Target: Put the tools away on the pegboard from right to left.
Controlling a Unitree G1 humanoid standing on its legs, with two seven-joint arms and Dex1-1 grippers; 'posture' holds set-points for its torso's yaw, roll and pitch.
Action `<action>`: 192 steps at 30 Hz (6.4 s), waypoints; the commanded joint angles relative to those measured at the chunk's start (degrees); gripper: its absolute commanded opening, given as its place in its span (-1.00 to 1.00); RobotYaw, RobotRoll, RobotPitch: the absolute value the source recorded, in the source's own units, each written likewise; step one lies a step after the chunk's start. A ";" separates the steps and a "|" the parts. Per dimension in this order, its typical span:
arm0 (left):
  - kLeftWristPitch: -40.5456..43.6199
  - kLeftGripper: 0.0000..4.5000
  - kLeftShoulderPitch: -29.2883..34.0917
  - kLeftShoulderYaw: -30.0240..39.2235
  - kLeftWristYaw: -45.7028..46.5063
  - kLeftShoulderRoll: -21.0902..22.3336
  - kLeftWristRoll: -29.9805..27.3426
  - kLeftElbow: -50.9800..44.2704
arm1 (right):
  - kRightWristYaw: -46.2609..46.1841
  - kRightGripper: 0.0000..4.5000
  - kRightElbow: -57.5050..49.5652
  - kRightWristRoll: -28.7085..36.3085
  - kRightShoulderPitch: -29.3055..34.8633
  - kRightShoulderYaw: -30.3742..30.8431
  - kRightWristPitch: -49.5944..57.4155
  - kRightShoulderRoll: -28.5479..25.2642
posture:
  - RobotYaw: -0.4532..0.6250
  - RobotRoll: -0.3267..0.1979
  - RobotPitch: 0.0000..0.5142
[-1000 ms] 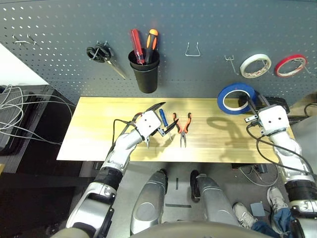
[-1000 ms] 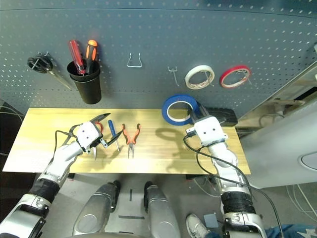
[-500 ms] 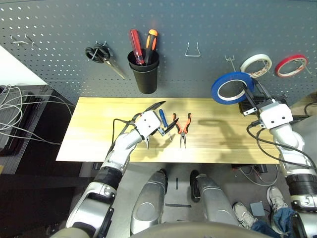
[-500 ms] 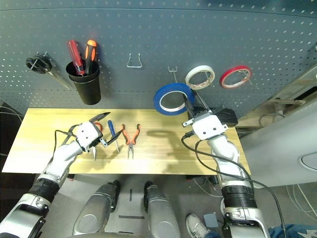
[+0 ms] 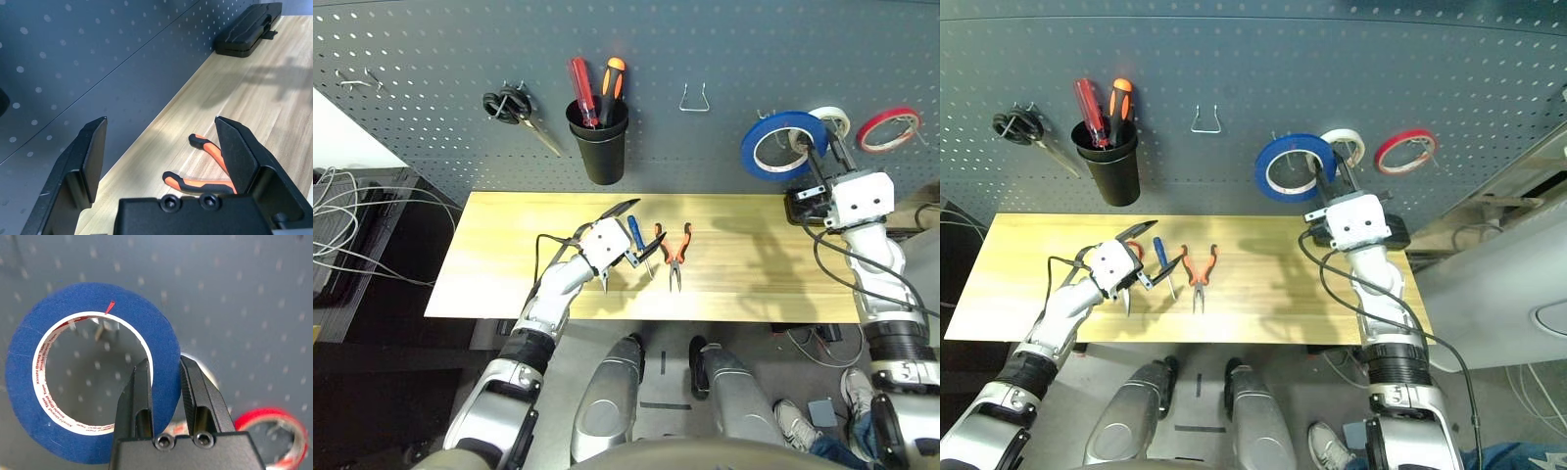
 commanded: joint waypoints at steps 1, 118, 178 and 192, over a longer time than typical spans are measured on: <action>-0.29 1.00 0.54 -0.38 -0.12 0.08 0.73 0.88 | 1.03 -0.10 1.50 1.10 0.84 0.32 0.93 0.78 | 0.06 0.25 -0.02; 8.36 1.00 1.34 2.99 -5.56 -4.05 -10.51 -15.07 | 7.38 -0.88 -28.63 27.03 -26.07 -2.02 46.30 23.24 | 0.10 0.25 -0.08; 11.96 1.00 4.38 3.02 -4.67 -2.44 -10.83 -20.74 | 1.00 -0.88 -6.44 22.85 -35.63 -1.82 20.40 25.91 | 0.20 0.25 0.29; 12.07 1.00 4.43 3.18 -4.81 -2.31 -11.01 -20.60 | 0.49 -0.88 -10.65 22.46 -32.47 -0.64 22.83 26.74 | 0.19 0.25 0.31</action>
